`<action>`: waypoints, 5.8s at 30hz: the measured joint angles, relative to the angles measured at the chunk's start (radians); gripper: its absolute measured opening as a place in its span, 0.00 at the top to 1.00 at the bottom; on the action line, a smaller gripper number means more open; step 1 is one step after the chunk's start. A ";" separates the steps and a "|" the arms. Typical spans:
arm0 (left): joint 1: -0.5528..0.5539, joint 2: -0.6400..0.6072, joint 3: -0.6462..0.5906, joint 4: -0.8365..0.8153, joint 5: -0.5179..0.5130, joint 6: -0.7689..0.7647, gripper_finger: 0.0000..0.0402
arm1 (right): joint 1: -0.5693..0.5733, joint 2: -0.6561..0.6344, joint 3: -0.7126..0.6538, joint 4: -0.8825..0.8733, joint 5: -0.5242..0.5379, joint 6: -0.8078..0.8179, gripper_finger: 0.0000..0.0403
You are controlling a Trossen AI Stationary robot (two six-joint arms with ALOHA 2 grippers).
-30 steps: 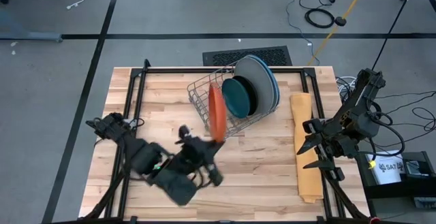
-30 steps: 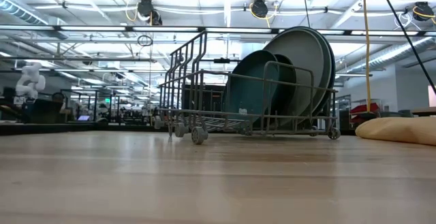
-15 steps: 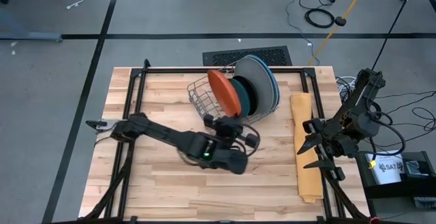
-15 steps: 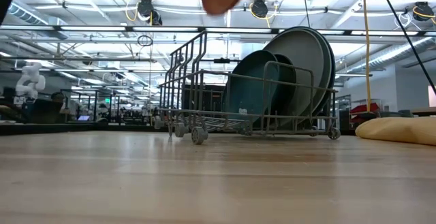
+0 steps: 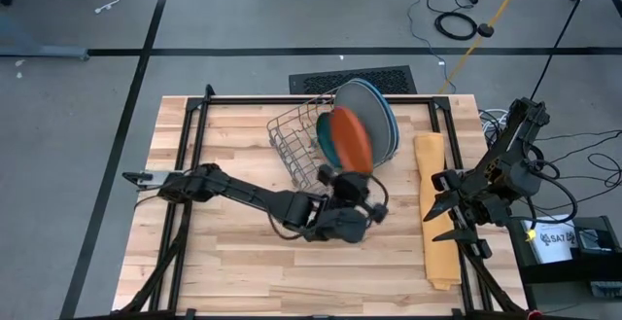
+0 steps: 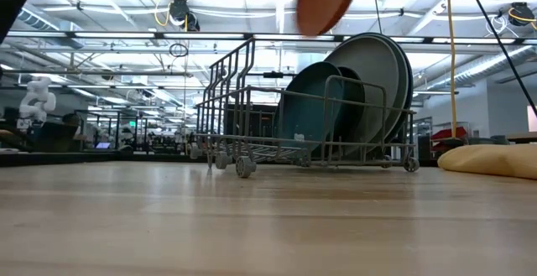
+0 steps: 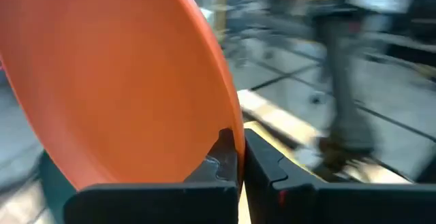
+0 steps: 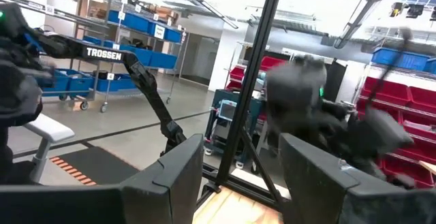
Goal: Sort dishes
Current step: Put the orange plate into the dish rack
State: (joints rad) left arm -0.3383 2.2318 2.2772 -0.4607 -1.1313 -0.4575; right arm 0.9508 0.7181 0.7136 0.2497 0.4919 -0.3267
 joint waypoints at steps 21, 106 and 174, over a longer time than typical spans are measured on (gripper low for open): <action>0.029 -0.023 0.000 0.193 0.097 0.230 1.00 | 0.000 0.000 0.000 -0.030 0.000 0.031 0.54; 0.199 -0.621 -1.155 0.636 0.325 -0.840 1.00 | 0.000 0.000 0.000 -0.051 0.005 0.008 0.54; 0.287 -0.605 -1.156 0.748 0.529 -0.728 0.48 | 0.000 0.000 0.000 -0.053 0.004 0.019 0.54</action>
State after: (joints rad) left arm -0.0516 1.6269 1.1213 0.2874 -0.6020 -1.1859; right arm 0.9508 0.7185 0.7136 0.1966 0.4960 -0.3075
